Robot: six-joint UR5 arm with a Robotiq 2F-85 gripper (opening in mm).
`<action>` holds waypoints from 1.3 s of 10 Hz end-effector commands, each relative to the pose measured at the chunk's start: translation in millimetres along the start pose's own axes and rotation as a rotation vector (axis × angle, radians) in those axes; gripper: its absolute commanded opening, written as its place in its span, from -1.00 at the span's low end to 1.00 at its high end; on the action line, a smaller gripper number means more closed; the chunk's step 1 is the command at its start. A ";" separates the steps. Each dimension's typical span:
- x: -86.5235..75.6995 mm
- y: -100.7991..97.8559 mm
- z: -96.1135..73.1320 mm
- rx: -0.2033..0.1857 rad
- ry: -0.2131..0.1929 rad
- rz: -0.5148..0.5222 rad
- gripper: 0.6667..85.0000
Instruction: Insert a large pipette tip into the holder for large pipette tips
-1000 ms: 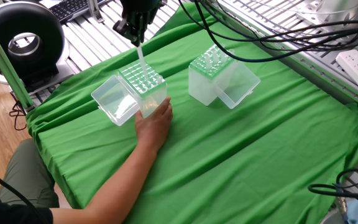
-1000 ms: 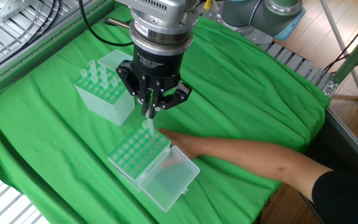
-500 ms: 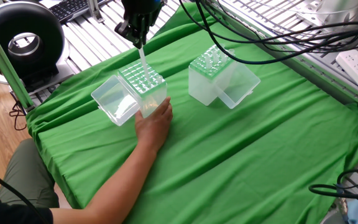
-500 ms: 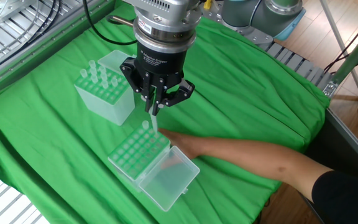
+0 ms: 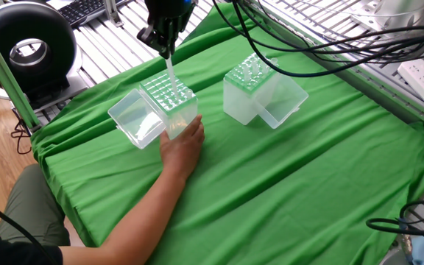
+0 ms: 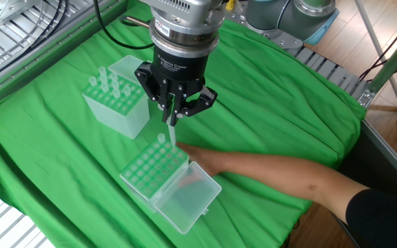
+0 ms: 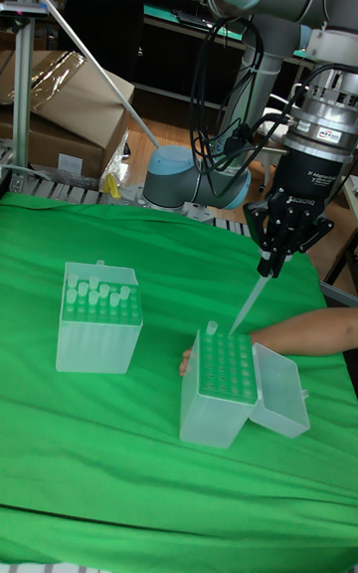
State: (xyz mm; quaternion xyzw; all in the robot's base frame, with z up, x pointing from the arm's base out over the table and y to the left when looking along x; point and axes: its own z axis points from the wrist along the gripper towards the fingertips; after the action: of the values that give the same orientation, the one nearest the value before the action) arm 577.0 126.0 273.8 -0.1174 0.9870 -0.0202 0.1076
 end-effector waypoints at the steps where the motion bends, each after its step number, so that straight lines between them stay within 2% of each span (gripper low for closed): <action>1: 1.8 2.9 -3.7 -0.010 0.003 0.001 -0.99; 7: 4.9 7.4 5.9 -0.020 -0.003 0.008 -0.99; 13: 4.6 1.3 21.7 -0.022 -0.025 -0.010 -0.99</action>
State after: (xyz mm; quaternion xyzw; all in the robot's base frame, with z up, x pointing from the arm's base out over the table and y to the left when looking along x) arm 575.6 126.4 258.7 -0.1207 0.9861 -0.0156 0.1132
